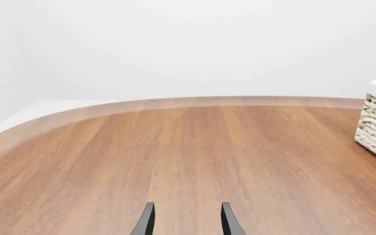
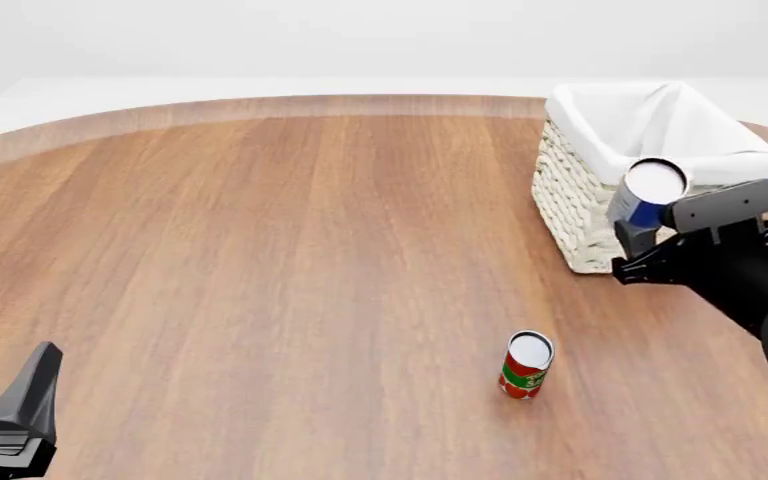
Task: Pick up the alphabet soup and the cream cheese box, and put them in the basket.
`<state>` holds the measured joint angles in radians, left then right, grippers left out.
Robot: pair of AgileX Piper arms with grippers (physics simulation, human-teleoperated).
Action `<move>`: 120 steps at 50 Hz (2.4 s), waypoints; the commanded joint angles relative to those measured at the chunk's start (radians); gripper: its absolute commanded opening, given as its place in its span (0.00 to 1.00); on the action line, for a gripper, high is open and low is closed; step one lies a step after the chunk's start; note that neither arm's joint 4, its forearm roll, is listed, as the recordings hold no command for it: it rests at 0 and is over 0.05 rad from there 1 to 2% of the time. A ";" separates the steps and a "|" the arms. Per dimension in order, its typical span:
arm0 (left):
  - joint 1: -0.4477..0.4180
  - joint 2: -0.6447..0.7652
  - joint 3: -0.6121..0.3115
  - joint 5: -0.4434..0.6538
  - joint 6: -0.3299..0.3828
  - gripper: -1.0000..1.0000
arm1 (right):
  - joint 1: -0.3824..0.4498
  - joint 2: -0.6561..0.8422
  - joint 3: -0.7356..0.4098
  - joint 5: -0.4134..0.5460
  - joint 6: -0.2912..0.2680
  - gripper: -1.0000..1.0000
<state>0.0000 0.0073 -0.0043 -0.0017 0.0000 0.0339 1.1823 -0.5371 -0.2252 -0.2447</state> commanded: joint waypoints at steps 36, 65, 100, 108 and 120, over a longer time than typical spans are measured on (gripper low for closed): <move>0.000 0.000 0.000 0.000 0.000 1.00 | -0.045 0.079 -0.351 0.109 -0.100 0.00; 0.000 0.000 0.000 0.000 0.000 1.00 | -0.104 0.395 -0.735 0.198 -0.080 0.00; 0.000 0.000 0.000 0.000 0.000 1.00 | -0.154 0.509 -0.866 0.343 -0.040 0.00; 0.000 0.000 0.000 0.000 0.000 1.00 | -0.162 0.529 -0.886 0.372 -0.027 0.00; 0.000 0.000 0.000 0.000 0.000 1.00 | -0.161 0.564 -0.924 0.423 -0.008 0.00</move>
<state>0.0000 0.0073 -0.0043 -0.0017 0.0000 -0.1235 1.7294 -1.4255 0.1636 -0.2876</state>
